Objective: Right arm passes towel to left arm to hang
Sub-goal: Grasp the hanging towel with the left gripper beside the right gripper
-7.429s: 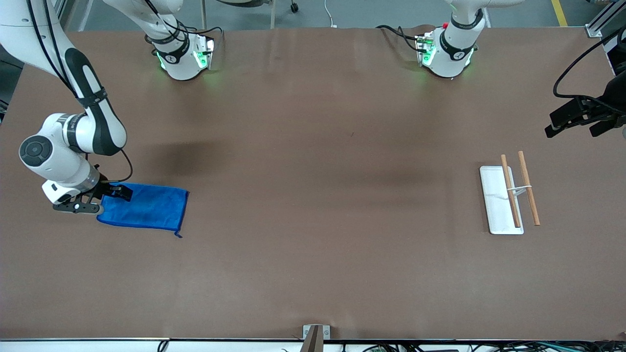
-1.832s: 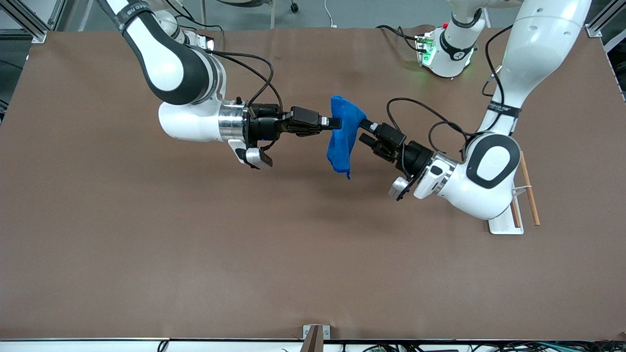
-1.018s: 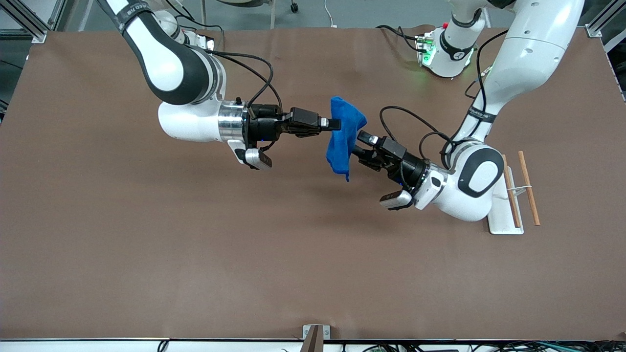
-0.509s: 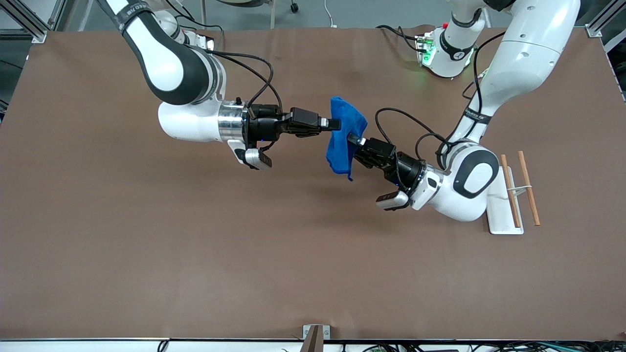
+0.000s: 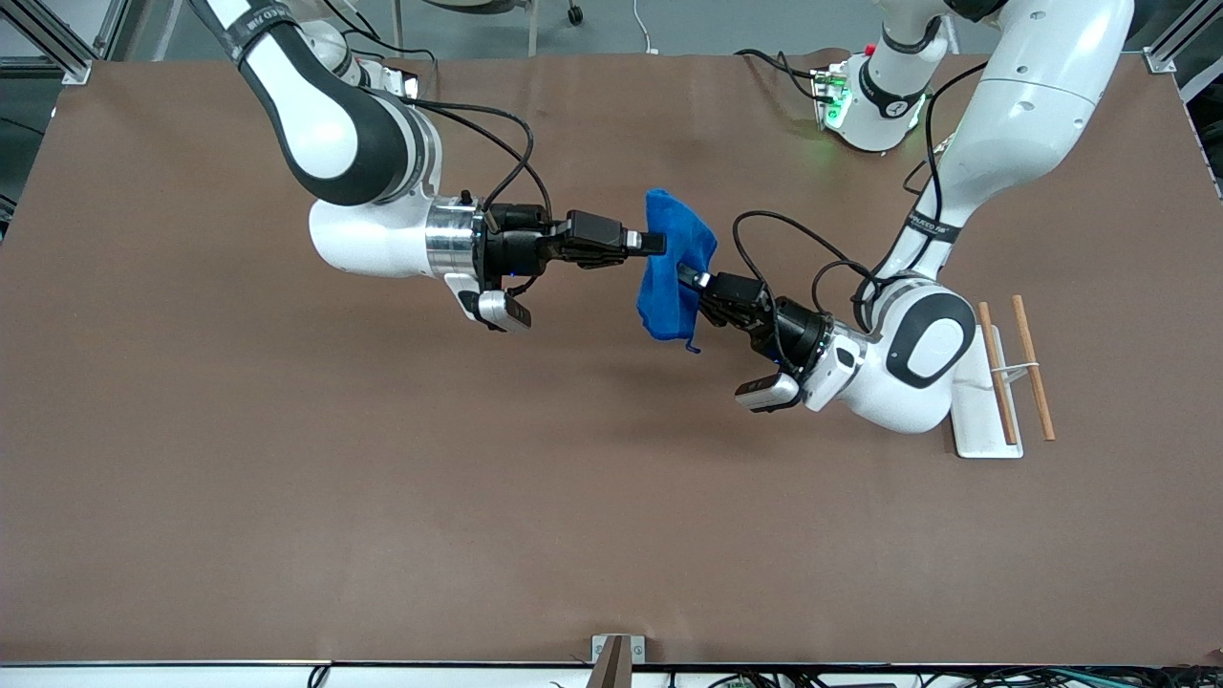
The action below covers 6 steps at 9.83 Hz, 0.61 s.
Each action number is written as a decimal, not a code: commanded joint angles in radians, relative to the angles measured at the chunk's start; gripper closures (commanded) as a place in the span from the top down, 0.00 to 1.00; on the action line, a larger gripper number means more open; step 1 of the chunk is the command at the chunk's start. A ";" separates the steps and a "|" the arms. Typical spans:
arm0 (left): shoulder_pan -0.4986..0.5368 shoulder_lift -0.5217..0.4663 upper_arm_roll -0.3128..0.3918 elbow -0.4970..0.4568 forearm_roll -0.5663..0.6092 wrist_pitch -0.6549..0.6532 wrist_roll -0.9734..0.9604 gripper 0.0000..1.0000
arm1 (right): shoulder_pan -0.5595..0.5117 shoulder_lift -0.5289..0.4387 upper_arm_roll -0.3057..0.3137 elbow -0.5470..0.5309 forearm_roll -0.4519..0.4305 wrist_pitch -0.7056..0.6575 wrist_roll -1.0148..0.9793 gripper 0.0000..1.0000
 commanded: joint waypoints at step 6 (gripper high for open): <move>0.002 0.017 0.016 0.055 0.100 0.043 0.013 0.00 | -0.133 -0.007 -0.007 0.031 -0.403 -0.028 0.133 1.00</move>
